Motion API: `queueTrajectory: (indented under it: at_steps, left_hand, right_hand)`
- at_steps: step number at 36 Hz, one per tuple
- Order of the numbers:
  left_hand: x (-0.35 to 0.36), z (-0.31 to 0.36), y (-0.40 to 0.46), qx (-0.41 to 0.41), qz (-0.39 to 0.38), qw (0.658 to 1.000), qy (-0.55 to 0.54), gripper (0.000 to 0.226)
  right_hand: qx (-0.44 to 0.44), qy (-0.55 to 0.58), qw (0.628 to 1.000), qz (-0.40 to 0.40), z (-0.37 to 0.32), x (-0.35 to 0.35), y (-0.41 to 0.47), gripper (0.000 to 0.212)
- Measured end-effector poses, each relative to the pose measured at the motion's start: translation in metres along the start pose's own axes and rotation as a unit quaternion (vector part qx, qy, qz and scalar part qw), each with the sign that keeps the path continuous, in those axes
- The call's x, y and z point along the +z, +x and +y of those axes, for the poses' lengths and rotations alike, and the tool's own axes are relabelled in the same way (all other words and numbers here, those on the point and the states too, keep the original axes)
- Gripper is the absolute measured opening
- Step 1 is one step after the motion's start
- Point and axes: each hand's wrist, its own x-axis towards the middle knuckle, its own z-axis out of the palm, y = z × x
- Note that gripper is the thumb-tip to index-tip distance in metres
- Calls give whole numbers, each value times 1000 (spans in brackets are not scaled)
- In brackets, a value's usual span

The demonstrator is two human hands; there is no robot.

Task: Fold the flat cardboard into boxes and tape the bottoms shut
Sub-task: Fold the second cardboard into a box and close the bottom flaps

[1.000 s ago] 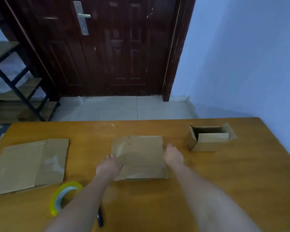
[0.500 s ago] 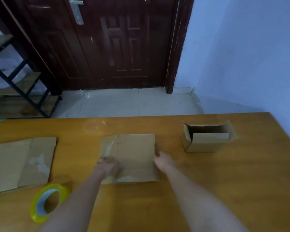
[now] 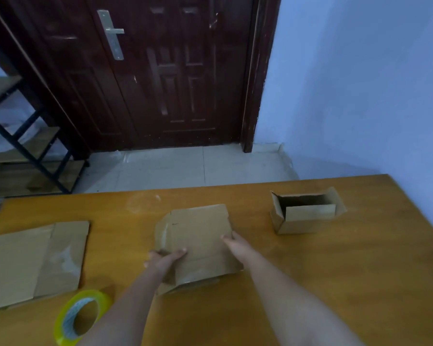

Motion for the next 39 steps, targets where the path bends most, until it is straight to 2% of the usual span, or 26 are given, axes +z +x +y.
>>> queueTrajectory:
  at_steps: [4,8,13,18,22,24,27,30,31,36,39]
  left_hand:
    - [-14,3,1,26,-29,999,-25,128]
    - [-26,8,-5,38,-64,995,-70,89]
    - [-41,9,-8,48,-98,992,-66,78]
    - [-46,9,-8,73,-132,987,-56,83]
    - [-52,11,-9,113,-149,982,-19,96]
    - [-54,14,-15,129,-151,980,-7,89]
    - [-57,17,-17,163,-139,977,14,86]
    - [-55,4,33,206,-100,971,74,109]
    - [-52,-2,55,211,-93,969,88,110]
    - [-40,3,49,250,-62,959,117,76]
    - [-38,8,12,244,-82,959,118,74]
  right_hand:
    - [-7,9,1000,8,-8,13,-7,50]
    - [-5,24,1000,12,-15,27,-13,49]
    - [8,51,999,15,-14,36,-13,43]
    - [18,56,998,11,-10,34,-14,25]
    - [22,132,991,26,-13,24,-20,12]
    - [17,174,984,31,-13,20,-22,14]
    - [10,239,970,46,-11,16,-21,36]
    - [10,293,955,55,-9,11,-21,25]
    - [9,311,948,62,-8,10,-21,26]
    - [0,335,939,83,-7,10,-25,18]
    - [4,299,951,78,-3,14,-24,24]
